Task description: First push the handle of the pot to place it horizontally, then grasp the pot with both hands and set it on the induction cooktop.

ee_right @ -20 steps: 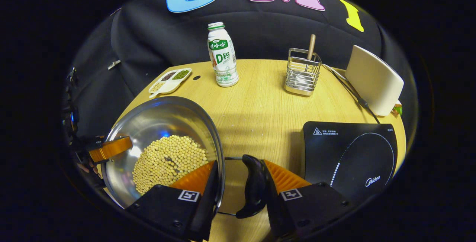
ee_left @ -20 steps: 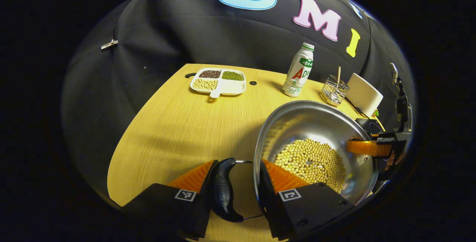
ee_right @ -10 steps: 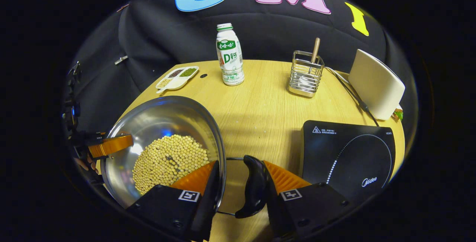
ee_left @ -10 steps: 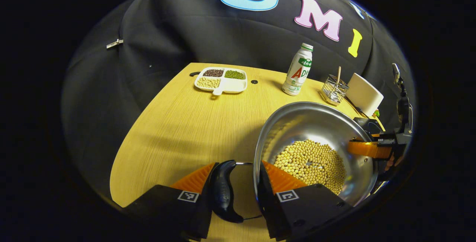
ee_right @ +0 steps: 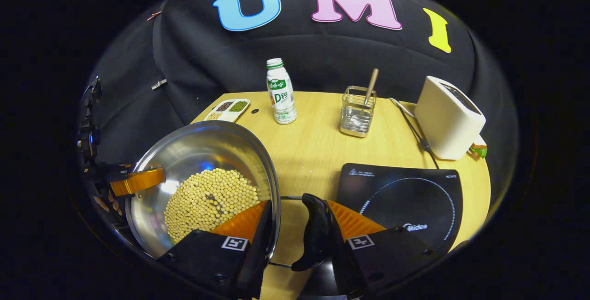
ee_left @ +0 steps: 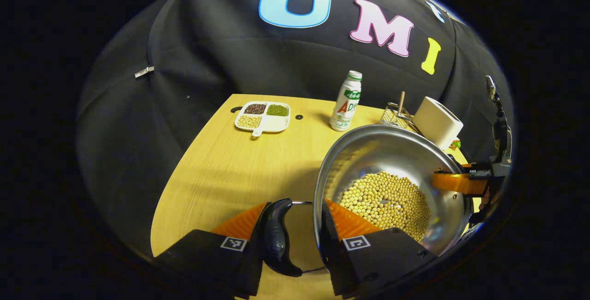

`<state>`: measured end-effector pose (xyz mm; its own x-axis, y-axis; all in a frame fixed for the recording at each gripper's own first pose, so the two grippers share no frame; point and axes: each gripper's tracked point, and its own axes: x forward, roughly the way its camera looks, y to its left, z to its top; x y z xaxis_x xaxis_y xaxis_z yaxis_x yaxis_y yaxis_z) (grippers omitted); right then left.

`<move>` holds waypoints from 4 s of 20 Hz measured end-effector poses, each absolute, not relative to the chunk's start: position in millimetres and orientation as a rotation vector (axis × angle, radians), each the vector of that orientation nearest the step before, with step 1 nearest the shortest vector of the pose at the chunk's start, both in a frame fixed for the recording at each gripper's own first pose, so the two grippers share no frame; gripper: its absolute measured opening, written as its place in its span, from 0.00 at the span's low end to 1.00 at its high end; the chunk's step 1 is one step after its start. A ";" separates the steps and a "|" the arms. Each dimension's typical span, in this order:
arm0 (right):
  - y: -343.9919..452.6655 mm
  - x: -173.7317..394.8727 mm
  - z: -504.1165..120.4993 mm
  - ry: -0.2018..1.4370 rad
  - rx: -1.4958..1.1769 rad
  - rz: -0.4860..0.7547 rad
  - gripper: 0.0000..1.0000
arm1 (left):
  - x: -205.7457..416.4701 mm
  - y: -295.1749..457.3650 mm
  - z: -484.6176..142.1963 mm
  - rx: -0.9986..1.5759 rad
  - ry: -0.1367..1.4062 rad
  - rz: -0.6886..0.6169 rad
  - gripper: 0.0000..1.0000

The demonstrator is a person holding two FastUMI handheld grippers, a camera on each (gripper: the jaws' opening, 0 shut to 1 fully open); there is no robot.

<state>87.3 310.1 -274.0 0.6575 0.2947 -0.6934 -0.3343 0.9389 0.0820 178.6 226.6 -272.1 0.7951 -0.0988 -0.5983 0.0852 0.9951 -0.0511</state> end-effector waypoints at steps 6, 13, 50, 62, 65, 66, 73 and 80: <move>245.4 84.9 -234.3 0.744 -0.061 0.338 0.63 | 167.6 159.0 -246.7 -0.036 0.625 -0.130 0.60; 154.9 89.0 -218.9 0.738 -0.044 0.266 0.63 | 174.8 68.1 -239.8 -0.019 0.611 -0.196 0.61; 1.4 135.1 -290.3 0.817 0.013 0.193 0.63 | 217.1 -85.8 -317.7 -0.003 0.681 -0.233 0.61; 1.0 133.3 -291.6 0.804 0.031 0.217 0.63 | 208.2 -82.6 -324.0 -0.038 0.706 -0.224 0.63; 0.8 132.7 -291.3 0.802 0.019 0.223 0.64 | 203.9 -81.0 -325.4 -0.044 0.723 -0.217 0.63; 0.8 132.9 -291.5 0.802 0.017 0.222 0.64 | 203.8 -81.5 -326.1 -0.046 0.726 -0.213 0.64; -6.4 125.4 -263.3 0.725 0.019 0.181 1.00 | 198.4 -64.1 -296.3 0.056 0.676 -0.129 0.98; -18.8 88.6 -174.6 0.508 0.012 0.073 0.99 | 145.9 -51.3 -208.1 0.086 0.503 -0.135 0.96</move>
